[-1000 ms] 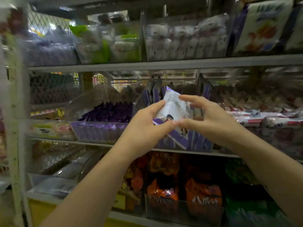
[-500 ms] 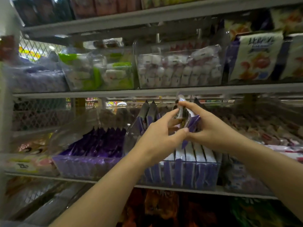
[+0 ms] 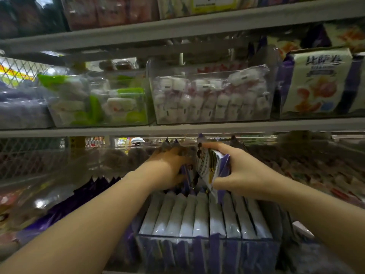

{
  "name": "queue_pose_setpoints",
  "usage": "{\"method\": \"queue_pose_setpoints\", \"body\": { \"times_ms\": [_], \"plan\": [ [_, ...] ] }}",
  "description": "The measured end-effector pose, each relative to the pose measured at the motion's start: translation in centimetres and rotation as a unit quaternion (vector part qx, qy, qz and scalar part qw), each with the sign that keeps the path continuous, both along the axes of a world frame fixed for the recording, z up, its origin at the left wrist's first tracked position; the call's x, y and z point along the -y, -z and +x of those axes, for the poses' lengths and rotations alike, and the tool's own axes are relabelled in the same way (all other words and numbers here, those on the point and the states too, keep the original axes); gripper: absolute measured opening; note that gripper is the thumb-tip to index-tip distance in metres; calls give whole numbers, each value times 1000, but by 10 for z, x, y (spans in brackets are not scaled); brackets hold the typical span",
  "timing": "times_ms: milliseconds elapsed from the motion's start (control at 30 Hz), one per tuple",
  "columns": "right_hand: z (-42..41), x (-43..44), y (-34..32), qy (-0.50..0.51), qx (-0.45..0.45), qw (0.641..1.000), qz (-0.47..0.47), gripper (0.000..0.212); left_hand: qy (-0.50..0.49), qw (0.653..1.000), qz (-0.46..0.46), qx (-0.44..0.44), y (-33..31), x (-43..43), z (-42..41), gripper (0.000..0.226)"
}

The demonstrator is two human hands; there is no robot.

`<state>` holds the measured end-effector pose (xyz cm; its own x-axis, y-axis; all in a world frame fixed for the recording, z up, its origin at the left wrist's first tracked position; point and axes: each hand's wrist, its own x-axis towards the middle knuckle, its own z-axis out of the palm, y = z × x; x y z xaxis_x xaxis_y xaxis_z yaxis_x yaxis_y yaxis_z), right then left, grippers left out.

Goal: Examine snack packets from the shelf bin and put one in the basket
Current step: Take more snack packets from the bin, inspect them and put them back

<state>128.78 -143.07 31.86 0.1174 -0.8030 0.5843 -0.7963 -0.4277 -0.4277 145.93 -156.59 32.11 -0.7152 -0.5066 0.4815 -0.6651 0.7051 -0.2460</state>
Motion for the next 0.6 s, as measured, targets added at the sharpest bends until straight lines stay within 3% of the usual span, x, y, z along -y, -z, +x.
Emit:
{"method": "queue_pose_setpoints", "body": {
  "times_ms": [67,167,233,367,500,600],
  "plan": [
    [1,6,-4,12,-13,999,51,62,-8,999,9,32,-3,7,-4,62],
    [6,16,-13,58,-10,994,87,10,-15,997,-34,67,-6,12,-10,57],
    [7,26,-19,94,30,989,109,23,-26,996,-48,69,-9,13,-10,48],
    [13,48,-29,155,32,979,129,21,-24,997,-54,41,-12,16,-12,29],
    [18,68,-40,158,17,982,99,28,33,997,-68,-1,-8,25,-10,28],
    [19,74,-45,156,26,982,99,21,95,994,-30,-35,-1,35,0,39]
  ]
}}
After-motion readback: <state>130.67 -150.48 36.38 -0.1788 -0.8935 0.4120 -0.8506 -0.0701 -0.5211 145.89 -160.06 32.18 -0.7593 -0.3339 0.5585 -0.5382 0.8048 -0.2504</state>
